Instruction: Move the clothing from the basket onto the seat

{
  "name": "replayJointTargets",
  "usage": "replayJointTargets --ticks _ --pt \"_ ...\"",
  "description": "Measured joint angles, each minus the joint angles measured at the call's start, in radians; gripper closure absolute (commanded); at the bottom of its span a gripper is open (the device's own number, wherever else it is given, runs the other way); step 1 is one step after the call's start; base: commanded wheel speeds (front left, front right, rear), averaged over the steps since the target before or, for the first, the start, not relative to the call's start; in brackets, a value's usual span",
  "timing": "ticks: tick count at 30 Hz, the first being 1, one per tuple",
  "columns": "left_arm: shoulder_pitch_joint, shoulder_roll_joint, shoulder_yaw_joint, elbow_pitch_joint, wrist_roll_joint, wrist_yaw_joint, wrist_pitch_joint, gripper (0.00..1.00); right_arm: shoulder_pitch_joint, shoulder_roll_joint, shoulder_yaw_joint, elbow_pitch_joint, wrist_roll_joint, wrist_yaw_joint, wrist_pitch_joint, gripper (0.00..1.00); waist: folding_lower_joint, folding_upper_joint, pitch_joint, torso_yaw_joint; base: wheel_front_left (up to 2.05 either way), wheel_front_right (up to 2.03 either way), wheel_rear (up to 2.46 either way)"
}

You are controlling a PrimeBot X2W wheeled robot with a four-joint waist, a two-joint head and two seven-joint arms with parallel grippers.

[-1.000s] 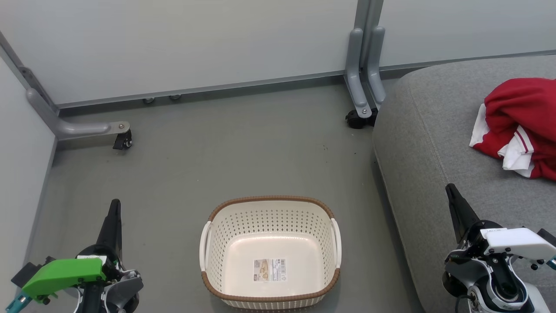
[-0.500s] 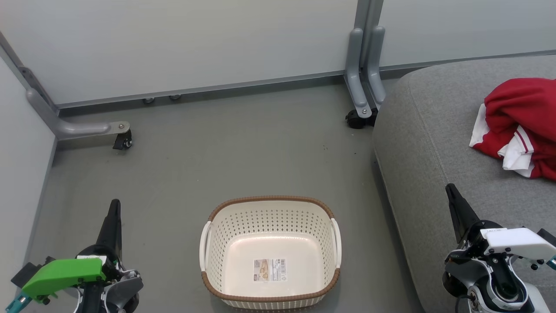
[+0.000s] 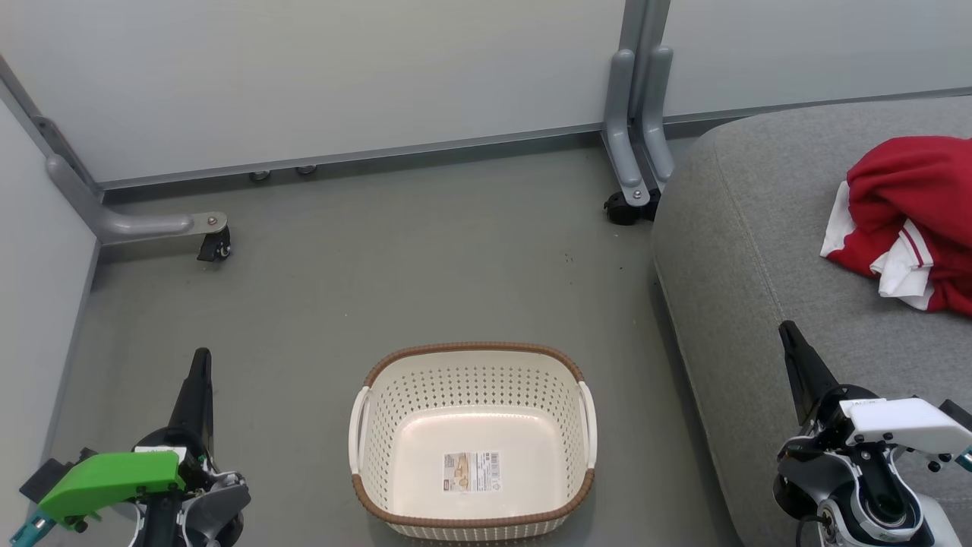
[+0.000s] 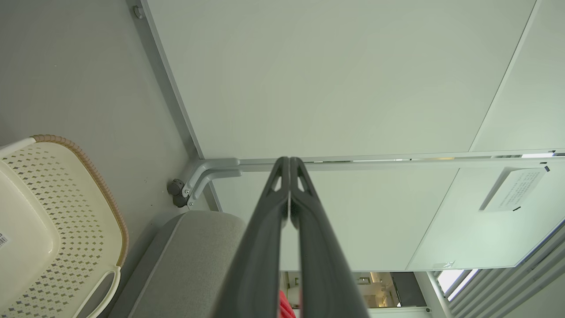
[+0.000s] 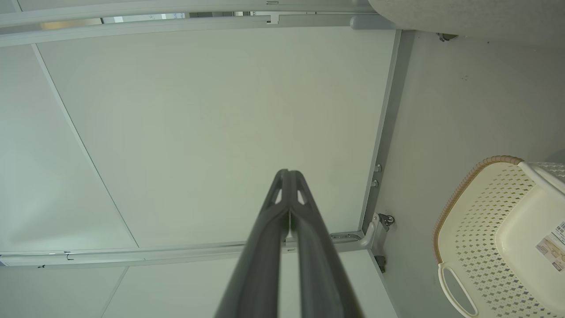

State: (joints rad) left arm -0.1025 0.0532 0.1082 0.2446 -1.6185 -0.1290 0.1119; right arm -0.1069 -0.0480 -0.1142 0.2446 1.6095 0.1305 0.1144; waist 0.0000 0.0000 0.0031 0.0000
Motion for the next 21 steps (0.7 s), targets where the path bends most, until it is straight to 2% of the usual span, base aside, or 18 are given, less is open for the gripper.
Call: replayJointTargets --ticks 21 --pt "0.0 -0.001 0.002 0.0 0.001 0.0 0.001 1.0 0.0 0.0 0.0 0.0 0.0 0.0 0.0 1.0 0.0 0.0 0.0 0.0 0.0 0.0 0.0"
